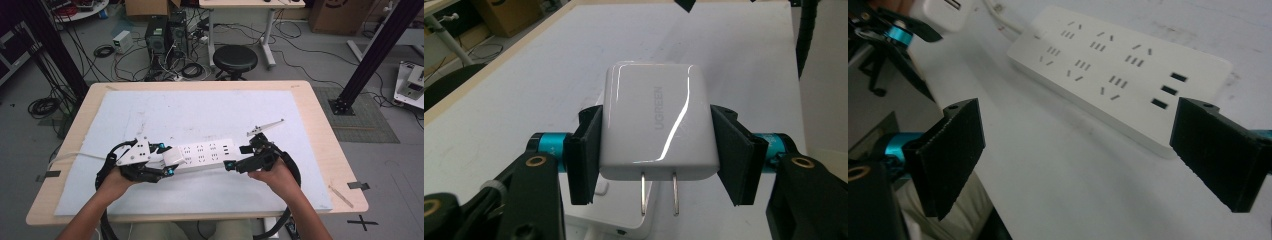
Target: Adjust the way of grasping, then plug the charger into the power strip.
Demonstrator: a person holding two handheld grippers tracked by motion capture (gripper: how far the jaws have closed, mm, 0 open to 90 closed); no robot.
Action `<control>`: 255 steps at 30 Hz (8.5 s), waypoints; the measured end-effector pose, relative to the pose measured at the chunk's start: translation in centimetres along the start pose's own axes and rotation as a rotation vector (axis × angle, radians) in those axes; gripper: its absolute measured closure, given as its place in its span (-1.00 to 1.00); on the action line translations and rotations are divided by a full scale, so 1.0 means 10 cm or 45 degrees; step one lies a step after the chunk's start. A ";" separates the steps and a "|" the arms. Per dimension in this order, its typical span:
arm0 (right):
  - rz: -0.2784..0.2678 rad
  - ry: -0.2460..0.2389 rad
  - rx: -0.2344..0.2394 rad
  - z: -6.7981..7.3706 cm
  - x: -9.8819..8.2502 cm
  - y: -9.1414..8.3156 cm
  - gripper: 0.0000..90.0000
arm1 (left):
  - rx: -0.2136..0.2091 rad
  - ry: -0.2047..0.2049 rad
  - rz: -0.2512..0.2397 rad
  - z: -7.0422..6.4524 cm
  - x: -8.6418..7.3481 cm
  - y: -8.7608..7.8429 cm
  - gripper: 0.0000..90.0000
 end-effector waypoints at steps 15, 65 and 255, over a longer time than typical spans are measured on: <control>0.053 0.058 0.221 0.15 0.27 0.32 -0.84 | -0.045 0.103 -0.043 -0.11 0.06 0.13 -0.06; 0.059 0.386 0.598 0.02 0.41 0.74 0.37 | -0.053 0.104 -0.038 -0.25 0.13 0.34 -0.29; 1.190 -0.847 -0.114 -0.36 1.09 1.16 0.15 | 0.398 -0.575 0.065 0.54 -0.92 -0.36 -0.45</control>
Point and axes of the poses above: each handheld gripper's, and its own axes: y roughly forward along the jaws, x roughly out of its top, z roughly to its left, the point moved 2 cm from there along y, roughly forward along the jaws, and after that the axes turned 13 degrees about x, right-handed, at the moved point
